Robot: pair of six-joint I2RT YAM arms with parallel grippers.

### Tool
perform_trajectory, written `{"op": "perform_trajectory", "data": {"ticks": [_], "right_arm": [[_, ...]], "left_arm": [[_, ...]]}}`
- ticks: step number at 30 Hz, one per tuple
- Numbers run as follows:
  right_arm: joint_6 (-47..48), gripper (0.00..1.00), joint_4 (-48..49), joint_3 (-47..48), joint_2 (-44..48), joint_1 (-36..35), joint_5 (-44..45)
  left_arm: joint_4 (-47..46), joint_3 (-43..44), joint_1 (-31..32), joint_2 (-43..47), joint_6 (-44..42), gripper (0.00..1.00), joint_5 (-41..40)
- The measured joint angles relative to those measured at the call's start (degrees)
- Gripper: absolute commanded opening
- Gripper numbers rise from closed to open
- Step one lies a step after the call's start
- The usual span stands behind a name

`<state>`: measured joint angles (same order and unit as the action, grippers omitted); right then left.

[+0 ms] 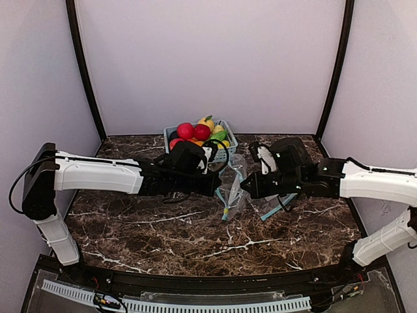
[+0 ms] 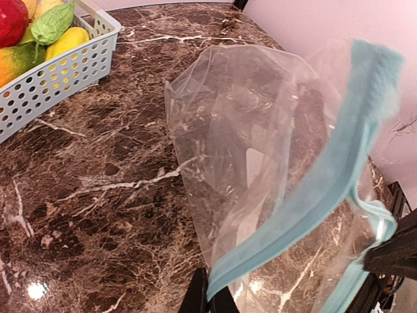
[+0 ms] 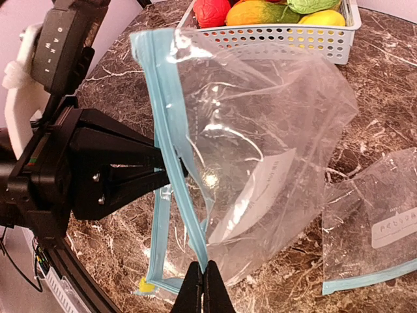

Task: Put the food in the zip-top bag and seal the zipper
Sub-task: Adjust the zipper food storage bag at the center of the board.

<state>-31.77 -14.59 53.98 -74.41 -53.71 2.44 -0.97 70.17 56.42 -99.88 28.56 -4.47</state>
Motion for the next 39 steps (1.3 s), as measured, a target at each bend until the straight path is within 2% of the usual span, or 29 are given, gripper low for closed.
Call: {"op": "perform_trajectory", "data": {"ticks": [9,18,25,27,29,30,31,33,37,39], "right_arm": [[-0.5,0.00,-7.9,0.6,7.5,0.0,3.0],[-3.1,0.00,-11.0,0.8,9.1,0.0,4.5],[-5.4,0.00,-11.2,0.4,7.9,0.0,5.4],[-5.9,0.00,-11.2,0.3,7.2,0.0,5.6],[-6.5,0.00,-11.2,0.3,6.5,0.0,5.9],[-6.6,0.00,-11.2,0.3,6.1,0.0,6.1],[-6.9,0.00,-11.1,0.3,5.7,0.0,6.3],[-7.3,0.00,-11.1,0.3,4.7,0.0,6.6],[-8.1,0.00,-11.3,0.7,1.9,0.0,7.1],[-8.3,0.00,-11.8,1.2,0.6,0.0,7.6]], "left_arm": [[3.3,0.0,0.0,0.0,0.1,0.01,-4.9],[0.8,-0.1,-0.2,-1.4,1.4,0.01,1.0],[-3.9,-2.7,-0.7,-1.9,2.8,0.07,7.9],[-5.4,-3.7,-0.7,-2.0,3.2,0.15,9.9],[-6.6,-4.4,-0.7,-2.0,3.4,0.30,11.5],[-7.2,-4.7,-0.7,-2.0,3.3,0.41,12.2],[-7.7,-5.0,-0.7,-2.0,3.5,0.47,13.1],[-8.5,-5.2,-0.7,-2.0,3.5,0.67,14.5],[-7.7,-5.5,-1.0,-0.2,2.0,0.80,17.4],[-5.7,-5.5,-1.5,2.0,1.4,0.83,19.3]]}}
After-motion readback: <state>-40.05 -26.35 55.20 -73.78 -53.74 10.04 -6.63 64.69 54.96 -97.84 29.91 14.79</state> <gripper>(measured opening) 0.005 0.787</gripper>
